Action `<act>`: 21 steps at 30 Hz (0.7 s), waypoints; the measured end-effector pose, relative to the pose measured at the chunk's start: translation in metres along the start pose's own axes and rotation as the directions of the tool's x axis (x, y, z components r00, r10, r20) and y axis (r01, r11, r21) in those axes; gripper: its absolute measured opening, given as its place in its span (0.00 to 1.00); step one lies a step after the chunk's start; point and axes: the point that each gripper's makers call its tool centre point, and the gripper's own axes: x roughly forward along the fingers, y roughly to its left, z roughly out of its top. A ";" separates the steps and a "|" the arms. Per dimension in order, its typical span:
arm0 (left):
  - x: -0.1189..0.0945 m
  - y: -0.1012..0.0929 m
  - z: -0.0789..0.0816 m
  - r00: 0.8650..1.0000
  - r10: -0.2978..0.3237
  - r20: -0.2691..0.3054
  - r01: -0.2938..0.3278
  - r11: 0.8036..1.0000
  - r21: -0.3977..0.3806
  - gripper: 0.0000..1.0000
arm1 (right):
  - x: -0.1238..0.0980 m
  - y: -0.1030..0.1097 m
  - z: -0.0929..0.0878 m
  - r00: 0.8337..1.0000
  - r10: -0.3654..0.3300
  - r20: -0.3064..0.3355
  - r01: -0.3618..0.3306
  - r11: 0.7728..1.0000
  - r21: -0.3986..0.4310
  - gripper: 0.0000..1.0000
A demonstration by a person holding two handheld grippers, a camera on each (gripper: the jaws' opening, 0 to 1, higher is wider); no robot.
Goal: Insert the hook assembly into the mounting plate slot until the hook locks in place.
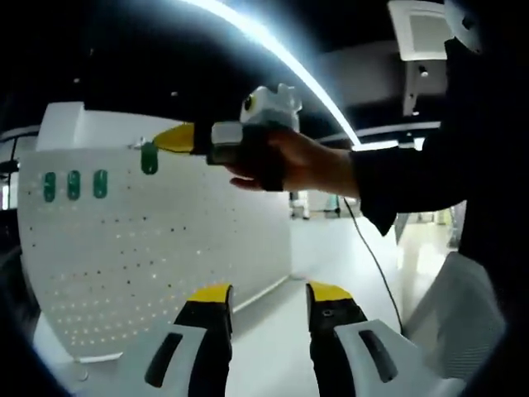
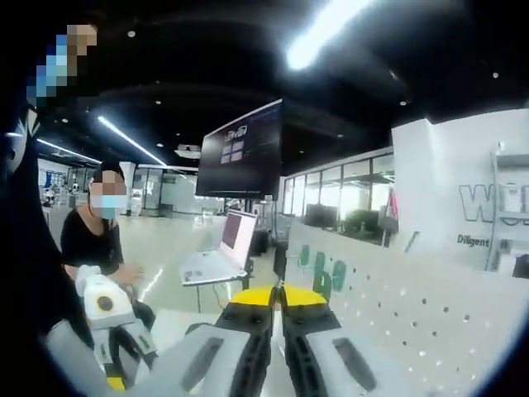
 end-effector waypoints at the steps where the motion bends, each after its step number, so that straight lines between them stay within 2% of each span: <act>1: 0.000 0.000 -0.001 1.000 -0.003 -0.003 0.003 1.000 -0.003 0.35 | 0.004 -0.003 -0.001 1.000 0.001 -0.003 -0.001 1.000 -0.008 0.01; 8: 0.002 -0.005 -0.004 0.999 -0.029 -0.019 0.029 1.000 -0.005 0.34 | 0.016 -0.022 -0.007 1.000 -0.020 -0.005 0.020 1.000 -0.021 0.01; 14: 0.002 -0.003 -0.004 1.000 -0.023 -0.016 0.023 1.000 -0.011 0.35 | 0.021 -0.039 -0.006 0.999 -0.043 0.010 0.043 0.999 -0.023 0.01; 21: 0.000 0.002 -0.006 1.000 -0.019 -0.020 0.018 0.999 -0.039 0.35 | 0.029 -0.048 -0.010 0.999 -0.044 0.001 0.044 0.998 -0.035 0.01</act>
